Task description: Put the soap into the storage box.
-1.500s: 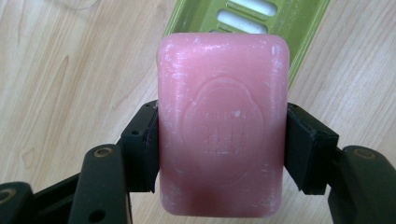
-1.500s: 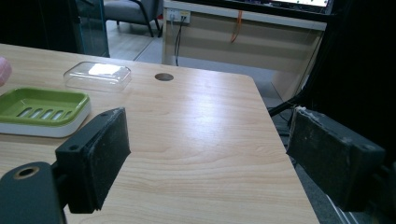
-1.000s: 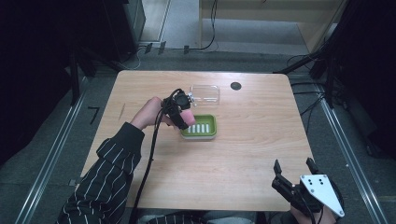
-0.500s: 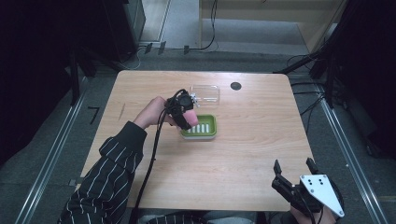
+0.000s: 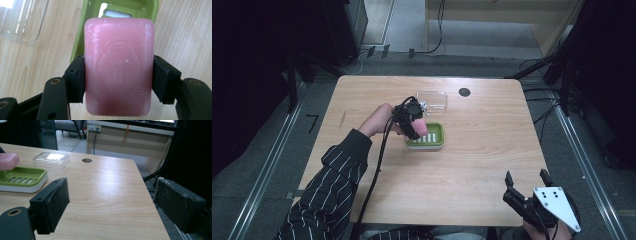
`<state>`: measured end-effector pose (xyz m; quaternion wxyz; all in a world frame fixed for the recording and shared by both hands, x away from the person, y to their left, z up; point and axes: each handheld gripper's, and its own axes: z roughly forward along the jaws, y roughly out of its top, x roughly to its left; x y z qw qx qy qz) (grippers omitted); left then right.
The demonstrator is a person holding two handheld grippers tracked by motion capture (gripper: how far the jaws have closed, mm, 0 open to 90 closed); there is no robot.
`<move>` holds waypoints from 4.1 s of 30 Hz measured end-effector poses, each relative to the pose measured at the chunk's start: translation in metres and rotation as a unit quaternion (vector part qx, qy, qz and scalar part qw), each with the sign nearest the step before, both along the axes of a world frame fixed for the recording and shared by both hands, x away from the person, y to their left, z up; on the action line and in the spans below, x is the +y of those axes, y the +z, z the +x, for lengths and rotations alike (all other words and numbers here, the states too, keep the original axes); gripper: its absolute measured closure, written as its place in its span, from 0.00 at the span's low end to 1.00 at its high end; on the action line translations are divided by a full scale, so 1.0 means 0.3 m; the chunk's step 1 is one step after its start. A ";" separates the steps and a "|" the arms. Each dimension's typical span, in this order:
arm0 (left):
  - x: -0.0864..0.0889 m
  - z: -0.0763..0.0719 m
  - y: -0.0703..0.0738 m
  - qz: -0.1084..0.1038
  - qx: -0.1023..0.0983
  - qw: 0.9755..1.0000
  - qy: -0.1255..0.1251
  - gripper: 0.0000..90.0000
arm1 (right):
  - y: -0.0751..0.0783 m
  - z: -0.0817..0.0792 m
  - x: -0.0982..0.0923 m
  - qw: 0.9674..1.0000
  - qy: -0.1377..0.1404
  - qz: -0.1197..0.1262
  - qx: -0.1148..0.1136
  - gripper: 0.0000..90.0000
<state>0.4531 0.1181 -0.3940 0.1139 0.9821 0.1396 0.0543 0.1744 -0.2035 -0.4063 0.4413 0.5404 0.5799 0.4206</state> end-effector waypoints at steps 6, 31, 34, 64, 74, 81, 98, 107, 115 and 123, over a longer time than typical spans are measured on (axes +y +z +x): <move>-0.006 0.001 -0.005 -0.001 -0.001 1.000 -0.005 0.42 | 0.000 0.000 0.001 1.000 0.000 0.001 0.001 0.14; -0.047 0.018 -0.038 0.010 -0.010 0.999 -0.041 0.42 | -0.001 -0.007 -0.006 1.000 -0.006 -0.001 0.003 0.14; -0.056 0.020 -0.044 0.011 -0.009 0.999 -0.044 0.42 | -0.001 -0.010 -0.008 1.000 -0.007 -0.001 0.003 0.14; -0.110 0.036 -0.130 0.035 -0.028 0.995 -0.089 0.42 | -0.002 -0.028 -0.022 1.000 -0.018 -0.003 0.005 0.14; -0.112 0.038 -0.136 0.038 -0.031 0.995 -0.087 0.42 | -0.002 -0.029 -0.023 1.000 -0.019 -0.003 0.004 0.14; -0.110 0.040 -0.137 0.035 -0.028 0.995 -0.086 0.42 | -0.002 -0.029 -0.022 1.000 -0.019 -0.002 0.004 0.14; -0.095 0.034 -0.087 0.017 -0.010 0.999 -0.050 0.32 | 0.000 -0.030 -0.022 1.000 -0.019 -0.002 0.003 0.14; -0.075 0.023 -0.070 0.035 -0.002 0.999 -0.013 0.15 | 0.001 -0.026 -0.016 1.000 -0.015 -0.003 0.002 0.14; -0.050 0.001 -0.055 0.050 0.004 0.999 0.017 0.12 | 0.001 -0.016 -0.008 1.000 -0.011 -0.001 0.001 0.14; -0.008 -0.039 -0.052 0.056 0.004 0.997 0.049 0.11 | 0.002 -0.007 -0.001 1.000 -0.004 0.001 0.001 0.14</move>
